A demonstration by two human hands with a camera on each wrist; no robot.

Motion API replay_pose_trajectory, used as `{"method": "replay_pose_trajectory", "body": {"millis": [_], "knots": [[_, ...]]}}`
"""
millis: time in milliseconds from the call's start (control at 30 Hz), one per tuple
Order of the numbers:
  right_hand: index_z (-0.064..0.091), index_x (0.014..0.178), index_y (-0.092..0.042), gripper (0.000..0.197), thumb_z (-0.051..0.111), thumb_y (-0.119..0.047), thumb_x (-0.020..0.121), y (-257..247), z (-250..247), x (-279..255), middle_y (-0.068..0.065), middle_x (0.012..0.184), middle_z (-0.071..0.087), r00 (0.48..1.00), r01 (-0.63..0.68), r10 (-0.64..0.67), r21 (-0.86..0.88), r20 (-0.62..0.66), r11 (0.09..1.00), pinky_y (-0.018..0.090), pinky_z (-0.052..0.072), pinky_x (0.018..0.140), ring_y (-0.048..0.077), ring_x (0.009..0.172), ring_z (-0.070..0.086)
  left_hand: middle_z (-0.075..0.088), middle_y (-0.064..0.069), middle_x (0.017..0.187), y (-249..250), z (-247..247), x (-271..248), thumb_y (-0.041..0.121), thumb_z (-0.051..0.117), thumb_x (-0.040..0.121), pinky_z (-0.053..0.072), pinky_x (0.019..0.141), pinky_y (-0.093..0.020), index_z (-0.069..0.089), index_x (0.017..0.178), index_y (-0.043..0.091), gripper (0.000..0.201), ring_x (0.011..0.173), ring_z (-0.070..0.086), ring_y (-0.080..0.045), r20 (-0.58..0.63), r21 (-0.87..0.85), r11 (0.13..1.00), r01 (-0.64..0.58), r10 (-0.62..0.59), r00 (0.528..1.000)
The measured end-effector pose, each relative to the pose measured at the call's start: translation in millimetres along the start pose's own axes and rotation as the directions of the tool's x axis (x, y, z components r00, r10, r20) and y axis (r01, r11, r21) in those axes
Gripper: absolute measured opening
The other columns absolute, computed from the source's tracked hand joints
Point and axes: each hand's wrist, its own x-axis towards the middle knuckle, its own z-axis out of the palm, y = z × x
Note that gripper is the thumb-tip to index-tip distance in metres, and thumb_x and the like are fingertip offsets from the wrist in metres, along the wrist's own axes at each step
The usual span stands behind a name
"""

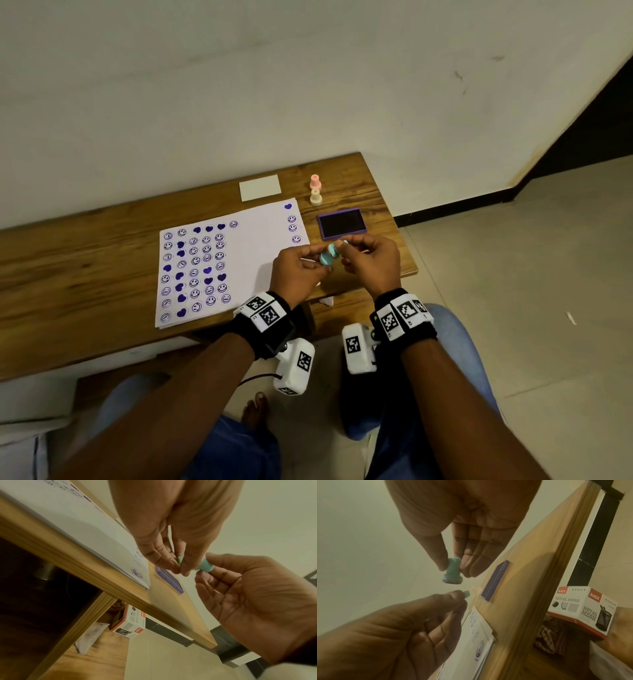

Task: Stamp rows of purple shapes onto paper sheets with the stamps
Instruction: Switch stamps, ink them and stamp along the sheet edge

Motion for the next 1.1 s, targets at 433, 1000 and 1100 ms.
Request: {"method": "replay_pose_trajectory", "body": {"millis": [433,1000,1100], "knots": [[0.078,0.086,-0.018,0.004,0.077,-0.014,0.086,6,-1,0,0.006,0.077,0.076,0.998,0.042,-0.042,0.002,0.041,0.999,0.042,0.062,0.067,0.026,0.070,0.073,0.072,0.010,0.085,5,1,0,0.007,0.080,0.073,0.058,0.083,-0.029,0.072,0.110,0.017,0.039,0.080,0.070,-0.006,-0.007,-0.018,1.000,-0.001,0.001,1.000],[0.079,0.093,-0.008,0.009,0.077,-0.015,0.087,16,-6,5,0.006,0.080,0.077,0.997,0.040,-0.044,0.068,0.059,0.997,0.031,0.061,0.069,0.022,0.074,0.074,0.074,-0.001,0.092,18,-3,6,0.013,0.079,0.076,0.055,0.071,-0.014,0.072,0.111,0.014,0.036,0.077,0.070,-0.007,0.080,0.203,0.968,-0.151,0.137,0.987],[0.079,0.095,-0.005,0.013,0.077,-0.015,0.087,16,-8,5,0.008,0.080,0.078,0.997,0.021,-0.028,0.093,0.067,0.995,0.031,0.060,0.069,0.021,0.073,0.074,0.075,-0.001,0.093,19,-4,7,0.012,0.079,0.077,0.054,0.073,-0.014,0.071,0.112,0.014,0.036,0.077,0.070,-0.005,0.111,0.201,0.967,-0.153,0.133,0.985]]}}
